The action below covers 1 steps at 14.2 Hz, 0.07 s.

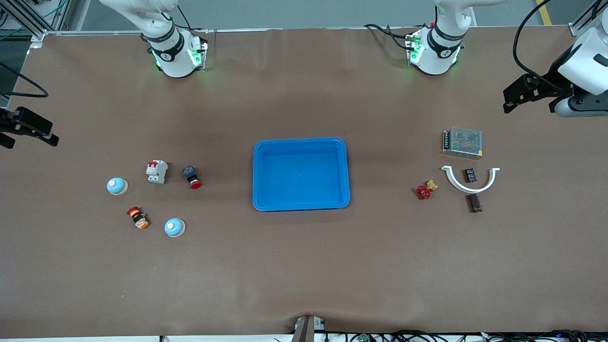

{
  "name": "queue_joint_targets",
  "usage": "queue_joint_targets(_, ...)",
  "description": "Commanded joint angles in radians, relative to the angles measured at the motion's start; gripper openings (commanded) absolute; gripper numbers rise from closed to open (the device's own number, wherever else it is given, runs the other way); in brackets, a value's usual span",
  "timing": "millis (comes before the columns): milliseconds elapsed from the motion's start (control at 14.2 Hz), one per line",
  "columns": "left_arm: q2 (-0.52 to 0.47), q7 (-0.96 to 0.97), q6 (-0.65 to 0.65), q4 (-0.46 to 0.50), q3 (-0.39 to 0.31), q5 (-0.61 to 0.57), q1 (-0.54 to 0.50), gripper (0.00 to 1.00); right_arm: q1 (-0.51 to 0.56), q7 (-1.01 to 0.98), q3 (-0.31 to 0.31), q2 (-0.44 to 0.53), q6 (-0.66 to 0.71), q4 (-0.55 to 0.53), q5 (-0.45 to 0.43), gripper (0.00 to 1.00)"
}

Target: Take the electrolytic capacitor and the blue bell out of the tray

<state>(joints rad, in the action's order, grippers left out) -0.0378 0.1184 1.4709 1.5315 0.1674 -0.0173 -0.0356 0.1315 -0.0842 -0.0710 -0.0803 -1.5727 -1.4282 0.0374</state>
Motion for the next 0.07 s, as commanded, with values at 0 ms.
queue_joint_targets(0,-0.019,-0.022,-0.007,0.013,-0.002,0.011,-0.001,1.0,0.019,0.004,-0.012,0.011,0.002,-0.014,0.018,1.0)
